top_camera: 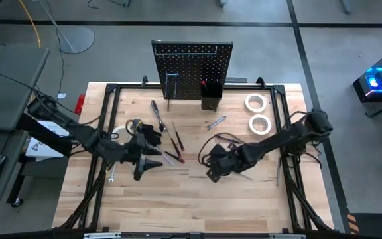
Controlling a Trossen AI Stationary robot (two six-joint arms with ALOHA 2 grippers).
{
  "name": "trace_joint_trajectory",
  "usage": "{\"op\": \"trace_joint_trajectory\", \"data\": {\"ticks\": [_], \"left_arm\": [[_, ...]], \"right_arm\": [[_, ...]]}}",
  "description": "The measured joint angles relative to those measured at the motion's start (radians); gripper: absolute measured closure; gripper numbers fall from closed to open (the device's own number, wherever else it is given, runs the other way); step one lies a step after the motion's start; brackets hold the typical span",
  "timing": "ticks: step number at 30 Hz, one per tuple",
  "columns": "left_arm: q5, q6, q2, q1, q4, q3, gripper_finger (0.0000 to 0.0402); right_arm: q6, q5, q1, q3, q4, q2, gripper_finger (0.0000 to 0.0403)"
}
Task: Hang tools onto peg board
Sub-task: Put the nut driver into the black bin on the pegboard
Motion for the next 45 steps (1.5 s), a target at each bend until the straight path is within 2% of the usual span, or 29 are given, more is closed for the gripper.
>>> {"op": "trace_joint_trajectory", "data": {"ticks": [2,4,9,13,16,24,26,29,32,35,37,40,41,45], "left_arm": [[-0.019,0.027,-0.028,0.021,0.019,0.001,0.0179],[-0.022,0.048,-0.047,0.041,0.014,0.001,0.0179],[-0.021,0.064,-0.049,0.094,0.013,0.001,0.0179],[0.016,0.056,-0.029,0.115,0.011,0.000,0.0179],[0.054,0.041,-0.019,0.118,0.012,0.000,0.0179],[0.061,0.029,-0.015,0.118,0.013,0.000,0.0179],[0.062,0.028,-0.015,0.117,0.012,0.000,0.0179],[0.073,0.012,-0.015,0.117,0.012,0.000,0.0179],[0.075,0.012,-0.015,0.117,0.012,0.000,0.0179],[0.085,-0.010,-0.011,0.117,0.012,0.000,0.0179],[0.085,-0.018,-0.010,0.117,0.008,-0.001,0.0179],[0.085,-0.016,-0.012,0.116,0.014,-0.001,0.0179],[0.085,-0.010,-0.012,0.116,0.016,-0.001,0.0179],[0.079,0.050,-0.026,0.115,0.024,0.018,0.0179]], "right_arm": [[0.012,0.078,-0.001,0.000,0.009,-0.051,0.0398],[0.012,0.112,-0.003,0.004,0.004,-0.093,0.0399],[0.016,0.016,-0.039,0.002,-0.187,-0.118,0.0401],[0.028,-0.089,-0.106,-0.069,-0.280,-0.118,0.0389],[0.043,-0.147,-0.148,-0.156,-0.280,-0.117,0.0345],[0.140,-0.157,-0.280,-0.321,-0.288,-0.117,0.0178],[0.140,-0.206,-0.310,-0.367,-0.250,-0.118,0.0159],[0.160,-0.269,-0.330,-0.442,-0.138,-0.123,0.0152],[0.248,-0.249,-0.328,-0.483,-0.095,-0.130,0.0156],[0.282,-0.227,-0.318,-0.501,-0.093,-0.134,0.0190],[0.278,-0.212,-0.310,-0.503,-0.110,-0.134,0.0242],[0.297,-0.182,-0.283,-0.509,-0.129,-0.134,0.0355],[0.316,-0.173,-0.272,-0.509,-0.128,-0.134,0.0373],[0.401,-0.157,-0.229,-0.497,-0.145,-0.131,0.0376]]}}
